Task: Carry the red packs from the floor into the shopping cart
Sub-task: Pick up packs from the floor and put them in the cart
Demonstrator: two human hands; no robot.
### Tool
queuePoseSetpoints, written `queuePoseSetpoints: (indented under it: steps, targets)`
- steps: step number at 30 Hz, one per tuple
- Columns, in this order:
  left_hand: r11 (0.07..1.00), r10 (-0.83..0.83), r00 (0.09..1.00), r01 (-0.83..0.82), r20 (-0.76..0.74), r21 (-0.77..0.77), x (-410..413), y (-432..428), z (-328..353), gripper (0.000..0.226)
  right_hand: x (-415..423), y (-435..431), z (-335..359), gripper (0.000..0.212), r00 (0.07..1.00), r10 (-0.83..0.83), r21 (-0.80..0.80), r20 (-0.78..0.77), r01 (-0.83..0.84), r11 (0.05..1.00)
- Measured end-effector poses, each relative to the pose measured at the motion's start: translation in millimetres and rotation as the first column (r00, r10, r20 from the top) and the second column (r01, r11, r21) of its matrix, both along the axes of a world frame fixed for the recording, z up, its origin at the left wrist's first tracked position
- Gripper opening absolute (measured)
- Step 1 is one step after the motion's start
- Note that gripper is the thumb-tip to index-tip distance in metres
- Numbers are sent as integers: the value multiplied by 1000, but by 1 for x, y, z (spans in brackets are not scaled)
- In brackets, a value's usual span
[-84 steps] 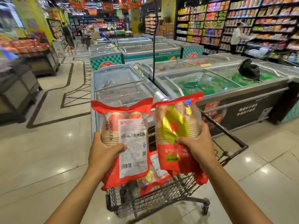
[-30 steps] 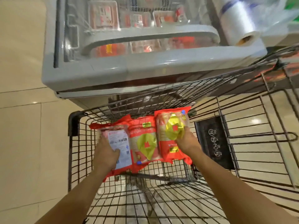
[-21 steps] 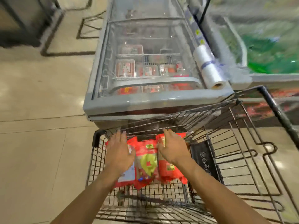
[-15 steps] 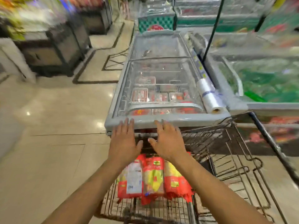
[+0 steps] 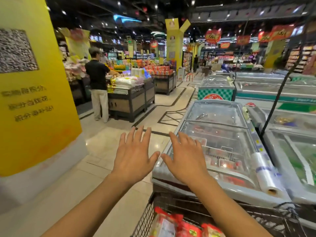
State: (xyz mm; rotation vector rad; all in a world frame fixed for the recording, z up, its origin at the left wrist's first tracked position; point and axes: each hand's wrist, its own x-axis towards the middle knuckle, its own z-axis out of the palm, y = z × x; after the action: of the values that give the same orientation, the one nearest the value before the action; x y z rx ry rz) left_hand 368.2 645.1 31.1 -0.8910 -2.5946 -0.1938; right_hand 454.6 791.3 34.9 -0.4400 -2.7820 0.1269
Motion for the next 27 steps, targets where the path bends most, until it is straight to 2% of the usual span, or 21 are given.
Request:
queuePoseSetpoints:
  steps: [11,14,19,23,27]
  targets:
    - [933,359,934,-358,-6,-37,-20,-150,36,84,-78,-129,34,75,948,317,32,0,-317,948]
    - [892,451,893,-450,6,-37,-26,-203,39,86,-102,-180,38,75,908,419,33,19,-420,907]
    - [821,570,821,-570,23,-28,-35,-301,42,104,-136,-271,45,76,830,557,19,17,-557,830]
    - [757,651,757,-653,57,20,-39,-375,42,102,-156,-345,50,77,768,639,16,28,-640,768]
    - [650,755,650,-759,91,32,-36,-447,40,95,-175,-421,55,77,696,717,48,30,-718,695]
